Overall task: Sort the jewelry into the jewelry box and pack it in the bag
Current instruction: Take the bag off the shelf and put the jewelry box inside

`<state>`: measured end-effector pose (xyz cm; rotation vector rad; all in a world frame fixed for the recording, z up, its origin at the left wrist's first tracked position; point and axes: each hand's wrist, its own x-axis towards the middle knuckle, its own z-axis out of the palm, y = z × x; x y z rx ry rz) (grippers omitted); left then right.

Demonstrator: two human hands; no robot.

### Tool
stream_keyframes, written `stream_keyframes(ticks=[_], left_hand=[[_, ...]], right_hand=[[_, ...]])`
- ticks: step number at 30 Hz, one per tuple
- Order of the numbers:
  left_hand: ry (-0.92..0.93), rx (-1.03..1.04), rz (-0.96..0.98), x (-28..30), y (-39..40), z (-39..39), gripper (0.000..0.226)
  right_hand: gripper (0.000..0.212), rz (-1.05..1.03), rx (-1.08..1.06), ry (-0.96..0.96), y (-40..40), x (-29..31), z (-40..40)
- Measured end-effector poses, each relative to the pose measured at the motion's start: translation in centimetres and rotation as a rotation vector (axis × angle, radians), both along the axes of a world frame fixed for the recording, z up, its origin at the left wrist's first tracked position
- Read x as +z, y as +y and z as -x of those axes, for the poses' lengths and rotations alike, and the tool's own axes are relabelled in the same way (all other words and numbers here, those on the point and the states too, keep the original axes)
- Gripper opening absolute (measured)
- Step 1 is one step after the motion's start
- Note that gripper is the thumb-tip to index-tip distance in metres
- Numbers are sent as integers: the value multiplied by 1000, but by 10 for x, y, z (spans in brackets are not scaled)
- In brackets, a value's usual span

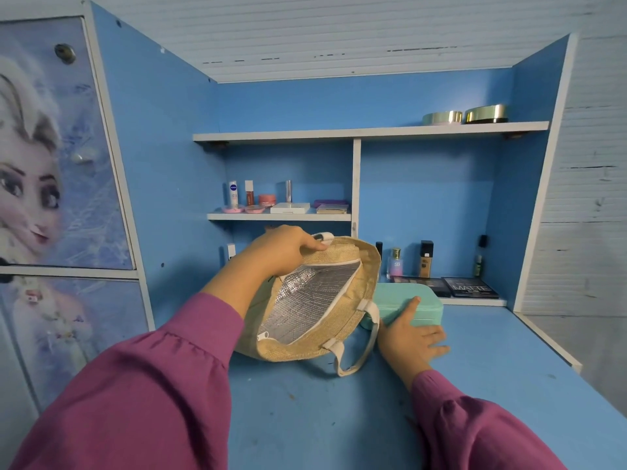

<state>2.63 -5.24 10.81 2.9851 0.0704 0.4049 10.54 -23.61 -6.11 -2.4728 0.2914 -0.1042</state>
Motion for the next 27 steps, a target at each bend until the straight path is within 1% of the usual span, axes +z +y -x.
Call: stream_keyframes(ticks=[4,8,10,13,15,17,20,22,27], left_hand=[[1,-5,6,-1,0,0,74],[-6,-13,10,-1,3,0,73],[-10,-16,9,-1,3,0,74],[-4,-15,14,-2,4,-1,74],[3,-14,19,-2,3,-1,75],[4,-16,19,-3,2,-1,75],[3,-9,19,-2,2,0,74],[5,-3,19,-3,2,-1,74],[34,9,13,-2,-2,2,78]], right_hand=[[86,-113,-22,-68,7,5,-3],[81,-326,40,-168,5,23,-1],[88,-427,30,-128,3,36,-2],[100,-566,-43,19,1,51,-5],[101,-653,1,-6,2,48,-7],[98,-761,59,-75,2,42,-10],[86,-990,35,-82,1,44,-10],[76,-1090,19,-84,1,45,-10],[69,-1083,-25,-140,0,37,-7]])
